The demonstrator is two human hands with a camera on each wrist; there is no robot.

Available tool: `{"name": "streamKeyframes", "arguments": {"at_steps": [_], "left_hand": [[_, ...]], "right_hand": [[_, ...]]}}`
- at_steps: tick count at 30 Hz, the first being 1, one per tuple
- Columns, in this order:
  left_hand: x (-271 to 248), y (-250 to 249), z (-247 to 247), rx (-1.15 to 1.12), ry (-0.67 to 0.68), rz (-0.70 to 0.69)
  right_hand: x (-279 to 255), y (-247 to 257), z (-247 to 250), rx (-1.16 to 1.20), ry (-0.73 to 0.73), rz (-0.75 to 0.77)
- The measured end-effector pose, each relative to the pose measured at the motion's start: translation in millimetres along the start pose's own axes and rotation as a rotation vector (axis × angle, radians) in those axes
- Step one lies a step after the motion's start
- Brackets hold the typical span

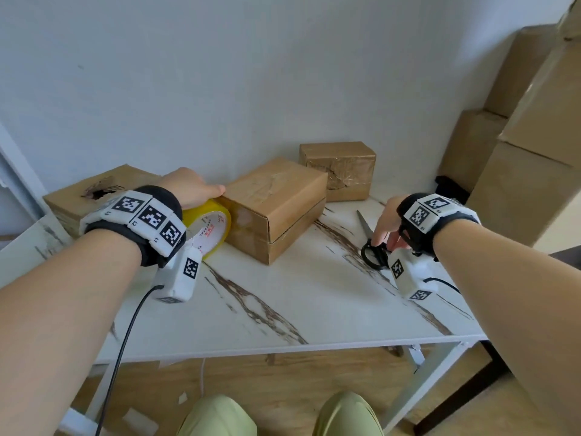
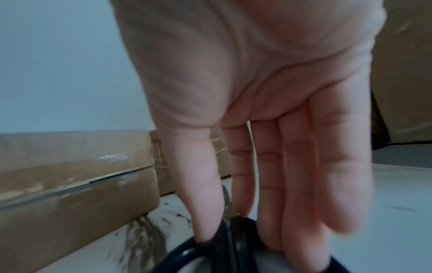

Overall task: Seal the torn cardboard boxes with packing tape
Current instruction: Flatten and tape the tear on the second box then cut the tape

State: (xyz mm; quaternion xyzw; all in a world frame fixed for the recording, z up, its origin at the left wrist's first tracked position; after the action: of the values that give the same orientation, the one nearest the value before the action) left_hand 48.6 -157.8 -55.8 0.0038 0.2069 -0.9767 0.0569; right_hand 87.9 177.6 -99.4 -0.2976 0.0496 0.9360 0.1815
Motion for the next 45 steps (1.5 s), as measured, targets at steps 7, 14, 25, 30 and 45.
{"name": "streamKeyframes", "arguments": {"at_steps": [7, 14, 25, 30, 45], "left_hand": [[-10, 1, 12, -0.203, -0.061, -0.025], [-16, 2, 15, -0.310, -0.039, -0.064], [-21, 0, 16, -0.399, -0.008, -0.079], [-23, 3, 15, -0.418, 0.001, -0.080], [-31, 3, 8, -0.398, 0.147, -0.158]], "right_hand": [[-4, 10, 1, -0.218, -0.272, 0.021], [3, 0, 1, -0.055, -0.393, 0.005], [-22, 17, 50, 0.638, -0.376, 0.187], [-44, 55, 63, 0.844, -0.327, 0.419], [-76, 146, 13, 0.557, 0.094, 0.638]]}}
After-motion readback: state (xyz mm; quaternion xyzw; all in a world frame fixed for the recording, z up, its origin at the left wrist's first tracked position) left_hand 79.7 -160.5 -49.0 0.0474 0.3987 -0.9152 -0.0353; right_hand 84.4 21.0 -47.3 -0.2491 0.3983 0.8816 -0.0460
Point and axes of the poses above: each hand's wrist, its own x-axis towards the middle knuckle, its own z-axis out of the back of the hand, y = z × x, the point moved 7 cm from there along x, towards the middle knuckle, and after that the axes turned 3 degrees about -z, right-handed, at the moved point
